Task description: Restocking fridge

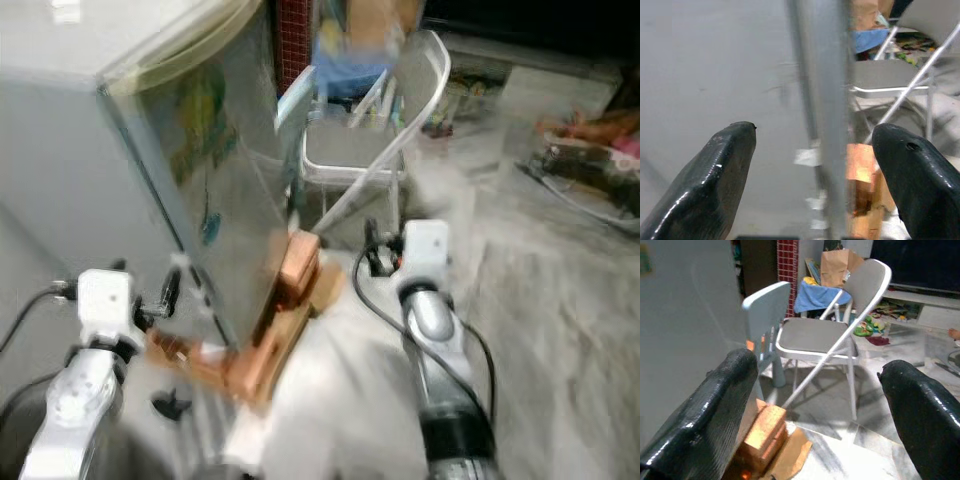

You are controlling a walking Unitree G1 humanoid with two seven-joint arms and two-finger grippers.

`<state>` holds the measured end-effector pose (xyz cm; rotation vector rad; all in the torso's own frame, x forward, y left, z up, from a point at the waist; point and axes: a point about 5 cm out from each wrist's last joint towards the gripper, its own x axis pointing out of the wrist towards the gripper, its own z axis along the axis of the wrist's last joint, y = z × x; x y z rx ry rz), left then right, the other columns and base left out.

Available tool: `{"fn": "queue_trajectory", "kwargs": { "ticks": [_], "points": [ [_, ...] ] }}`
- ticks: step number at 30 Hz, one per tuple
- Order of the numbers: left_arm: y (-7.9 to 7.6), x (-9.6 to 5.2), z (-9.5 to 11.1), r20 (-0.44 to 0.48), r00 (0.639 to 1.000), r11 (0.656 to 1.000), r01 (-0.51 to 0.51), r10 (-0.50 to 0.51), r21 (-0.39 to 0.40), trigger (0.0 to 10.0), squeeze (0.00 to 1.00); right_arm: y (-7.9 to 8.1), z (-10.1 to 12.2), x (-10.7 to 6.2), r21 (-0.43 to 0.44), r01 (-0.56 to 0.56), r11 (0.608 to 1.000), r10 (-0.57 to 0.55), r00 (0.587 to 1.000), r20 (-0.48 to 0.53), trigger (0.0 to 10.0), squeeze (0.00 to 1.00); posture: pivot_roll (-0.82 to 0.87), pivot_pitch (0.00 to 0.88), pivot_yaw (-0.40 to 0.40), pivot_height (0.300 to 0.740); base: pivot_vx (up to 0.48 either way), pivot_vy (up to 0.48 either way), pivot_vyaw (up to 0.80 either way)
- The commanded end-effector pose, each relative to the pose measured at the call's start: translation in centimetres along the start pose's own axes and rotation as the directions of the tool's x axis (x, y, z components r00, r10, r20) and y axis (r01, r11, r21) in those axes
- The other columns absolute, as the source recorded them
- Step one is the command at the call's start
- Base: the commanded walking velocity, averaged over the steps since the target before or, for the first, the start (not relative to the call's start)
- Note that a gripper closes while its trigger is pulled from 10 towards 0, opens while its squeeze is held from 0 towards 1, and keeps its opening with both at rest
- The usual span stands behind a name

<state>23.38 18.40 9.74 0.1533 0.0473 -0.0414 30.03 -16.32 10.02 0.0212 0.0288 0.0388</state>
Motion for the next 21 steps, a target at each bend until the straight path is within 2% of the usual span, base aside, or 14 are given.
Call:
{"fn": "queue_trajectory", "kwargs": {
  "ticks": [1,6,9,13,15,18,21],
  "points": [
    [0.3,-0.1,0.4,0.018,1.000,1.000,0.005,-0.005,0.000,10.0,0.00,0.3,0.7,0.1,0.025,0.003,1.000,-0.003,1.000,0.021,10.0,0.00,0.11,0.039,-0.031,0.740,0.000,0.000,0.00],
    [0.6,0.2,1.0,0.041,0.999,1.000,0.000,0.000,-0.003,10.0,0.00,0.0,0.8,-0.2,0.029,0.011,1.000,-0.011,1.000,0.015,10.0,0.00,0.11,0.051,-0.028,0.740,0.000,0.000,-0.60],
    [1.2,0.3,1.4,0.054,0.999,1.000,-0.007,0.006,0.007,10.0,0.00,-0.3,0.4,-1.3,0.019,0.017,1.000,-0.017,1.000,-0.002,10.0,0.00,0.10,0.056,-0.020,0.740,0.000,0.000,-0.80],
    [1.3,0.4,1.5,0.058,0.998,1.000,-0.005,0.005,0.010,10.0,0.00,-0.1,0.0,-2.3,0.032,0.004,0.999,-0.003,1.000,-0.031,10.0,0.00,0.10,0.053,-0.020,0.740,0.257,0.183,-0.80],
    [1.3,0.5,1.5,0.058,0.998,1.000,-0.006,0.005,0.010,10.0,0.00,0.0,-0.2,-3.0,0.028,-0.012,1.000,0.013,0.999,-0.044,10.0,0.00,0.10,0.053,-0.019,0.740,0.266,0.240,-0.45],
    [1.0,0.3,1.3,0.047,0.999,1.000,-0.007,0.007,0.016,10.0,0.00,0.0,0.0,-3.9,-0.042,-0.045,0.998,0.044,0.999,-0.021,10.0,0.00,0.10,0.048,-0.022,0.740,0.000,0.000,0.00],
    [0.8,-0.5,0.7,0.021,1.000,1.000,-0.011,0.011,0.017,10.0,0.00,-0.6,-0.2,-5.4,-0.036,-0.040,0.999,0.038,0.998,-0.055,10.0,0.00,0.10,0.049,-0.026,0.740,0.000,0.000,0.00]
  ]
}}
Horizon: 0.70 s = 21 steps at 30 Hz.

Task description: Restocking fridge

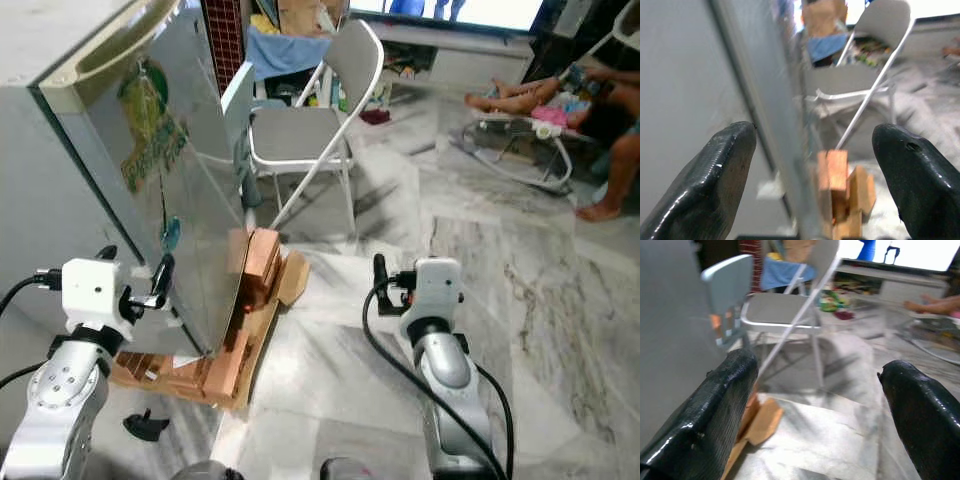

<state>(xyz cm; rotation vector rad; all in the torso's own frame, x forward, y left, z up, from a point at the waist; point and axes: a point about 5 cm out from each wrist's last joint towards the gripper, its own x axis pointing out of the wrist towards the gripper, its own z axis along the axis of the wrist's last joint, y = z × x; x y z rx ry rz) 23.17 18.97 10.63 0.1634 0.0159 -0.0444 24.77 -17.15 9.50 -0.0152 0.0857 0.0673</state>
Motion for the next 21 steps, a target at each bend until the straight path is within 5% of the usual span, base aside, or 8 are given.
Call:
{"fn": "queue_trajectory", "kwargs": {
  "ticks": [1,7,12,21],
  "points": [
    [0.2,-0.4,-0.2,-0.018,0.999,1.000,-0.026,0.026,0.001,10.0,0.00,-0.2,0.4,-0.7,-0.003,-0.013,1.000,0.013,1.000,-0.006,10.0,0.00,0.10,0.051,-0.029,0.740,0.000,0.000,0.00],
    [0.6,-0.2,-0.7,-0.037,0.996,0.996,-0.085,0.084,-0.021,10.0,0.00,-0.3,-0.3,-1.8,-0.008,-0.030,1.000,0.030,0.998,-0.055,10.0,0.00,0.09,0.049,-0.042,0.740,0.000,0.000,-0.42],
    [0.8,0.1,-0.8,-0.050,0.994,0.993,-0.098,0.095,-0.063,10.0,0.00,-0.3,-0.1,-1.5,-0.010,-0.032,0.999,0.031,0.998,-0.049,10.0,0.00,0.09,0.046,-0.043,0.740,0.000,0.389,-0.72],
    [0.6,0.2,-0.5,-0.029,0.997,0.997,-0.069,0.068,-0.041,10.0,0.00,-0.1,0.0,-1.4,-0.006,-0.042,0.999,0.042,0.998,-0.053,10.0,0.00,0.09,0.053,-0.044,0.740,0.000,0.277,0.00]
  ]
}}
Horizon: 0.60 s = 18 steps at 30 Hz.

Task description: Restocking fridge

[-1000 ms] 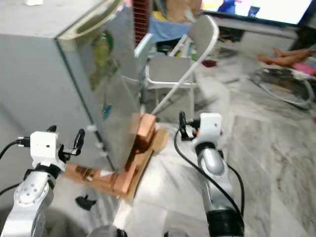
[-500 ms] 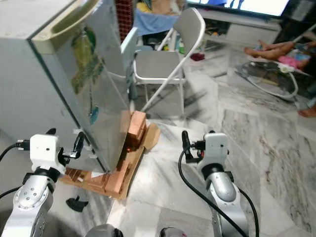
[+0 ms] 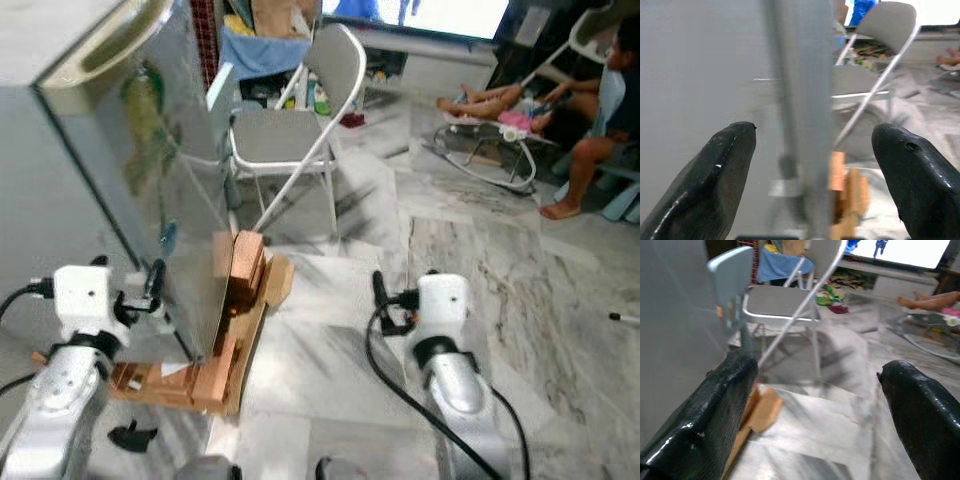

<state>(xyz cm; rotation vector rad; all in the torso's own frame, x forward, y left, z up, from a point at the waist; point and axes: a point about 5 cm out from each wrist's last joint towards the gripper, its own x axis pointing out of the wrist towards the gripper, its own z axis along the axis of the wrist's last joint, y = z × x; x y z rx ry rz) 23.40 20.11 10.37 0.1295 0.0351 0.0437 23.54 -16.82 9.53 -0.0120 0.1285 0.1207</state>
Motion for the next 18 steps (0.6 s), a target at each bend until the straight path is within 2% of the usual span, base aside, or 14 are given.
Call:
{"fn": "queue_trajectory", "kwargs": {
  "ticks": [1,12,18],
  "points": [
    [-0.5,0.0,-0.1,-0.003,1.000,1.000,0.018,-0.018,-0.007,10.0,0.00,-0.5,0.1,-0.2,-0.009,0.011,1.000,-0.011,1.000,-0.012,10.0,0.00,0.09,0.053,-0.044,0.740,0.000,0.000,0.00],
    [-1.8,0.1,0.1,0.005,0.995,0.994,0.102,-0.102,-0.034,10.0,0.00,-0.3,-0.1,0.0,-0.004,-0.003,1.000,0.003,1.000,-0.019,10.0,0.00,0.09,0.051,-0.050,0.740,0.000,0.000,0.00],
    [-1.9,0.7,0.5,0.021,0.993,0.993,0.116,-0.115,-0.036,10.0,0.00,-0.3,-0.1,0.0,-0.001,-0.006,1.000,0.006,1.000,-0.025,10.0,0.00,0.09,0.051,-0.051,0.740,0.000,0.000,-0.80]
  ]
}}
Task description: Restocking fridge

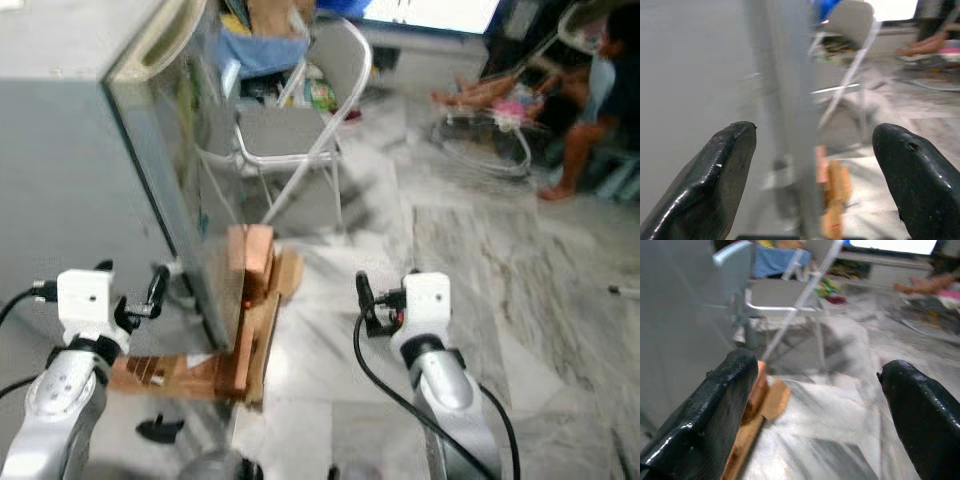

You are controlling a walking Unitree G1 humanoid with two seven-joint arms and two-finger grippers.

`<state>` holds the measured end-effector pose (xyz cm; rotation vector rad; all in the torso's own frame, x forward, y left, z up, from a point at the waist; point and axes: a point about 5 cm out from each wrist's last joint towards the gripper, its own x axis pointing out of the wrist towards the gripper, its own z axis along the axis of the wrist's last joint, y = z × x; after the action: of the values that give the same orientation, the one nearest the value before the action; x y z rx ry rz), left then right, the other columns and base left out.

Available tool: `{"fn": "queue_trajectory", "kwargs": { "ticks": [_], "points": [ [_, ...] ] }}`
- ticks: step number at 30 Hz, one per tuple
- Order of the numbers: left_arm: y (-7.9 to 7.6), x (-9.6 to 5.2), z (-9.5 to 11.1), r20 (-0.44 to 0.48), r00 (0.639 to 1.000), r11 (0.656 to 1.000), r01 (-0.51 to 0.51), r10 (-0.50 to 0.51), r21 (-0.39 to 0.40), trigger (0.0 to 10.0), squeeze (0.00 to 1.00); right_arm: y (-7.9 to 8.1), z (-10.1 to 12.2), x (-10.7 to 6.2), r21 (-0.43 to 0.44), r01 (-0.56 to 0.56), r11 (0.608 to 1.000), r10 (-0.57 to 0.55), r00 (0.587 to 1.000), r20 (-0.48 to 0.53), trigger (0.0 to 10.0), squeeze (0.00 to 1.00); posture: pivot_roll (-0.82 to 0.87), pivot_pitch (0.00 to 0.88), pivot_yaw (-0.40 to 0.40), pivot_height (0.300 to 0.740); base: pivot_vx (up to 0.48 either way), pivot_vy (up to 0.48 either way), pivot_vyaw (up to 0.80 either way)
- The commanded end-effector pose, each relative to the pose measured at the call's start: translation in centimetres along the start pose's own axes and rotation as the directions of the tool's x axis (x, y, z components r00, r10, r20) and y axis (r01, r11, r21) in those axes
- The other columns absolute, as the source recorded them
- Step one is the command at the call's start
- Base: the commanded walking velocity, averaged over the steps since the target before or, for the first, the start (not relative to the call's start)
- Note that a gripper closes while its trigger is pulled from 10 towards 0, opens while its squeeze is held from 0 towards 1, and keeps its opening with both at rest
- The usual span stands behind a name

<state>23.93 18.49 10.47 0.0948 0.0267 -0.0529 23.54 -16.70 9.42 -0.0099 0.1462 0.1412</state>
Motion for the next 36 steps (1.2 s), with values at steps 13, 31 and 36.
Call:
{"fn": "queue_trajectory", "kwargs": {
  "ticks": [13,31,36],
  "points": [
    [0.1,1.6,1.1,0.052,0.998,1.000,0.022,-0.022,0.007,10.0,0.00,-0.2,0.0,0.0,-0.006,0.000,1.000,-0.001,1.000,-0.007,10.0,0.00,0.09,0.051,-0.048,0.740,0.063,0.000,-0.06],
    [2.1,5.7,0.0,0.007,0.991,0.989,-0.136,0.136,0.055,10.0,0.00,-0.1,0.5,0.0,-0.020,-0.002,1.000,0.002,1.000,0.000,10.0,0.00,0.04,0.073,-0.048,0.740,0.014,0.000,0.00],
    [2.5,7.6,0.8,0.022,0.989,0.987,-0.150,0.149,0.055,10.0,0.00,-0.3,0.7,-0.1,-0.023,0.016,1.000,-0.016,1.000,0.004,10.0,0.00,0.03,0.080,-0.048,0.740,0.000,0.000,0.00]
  ]
}}
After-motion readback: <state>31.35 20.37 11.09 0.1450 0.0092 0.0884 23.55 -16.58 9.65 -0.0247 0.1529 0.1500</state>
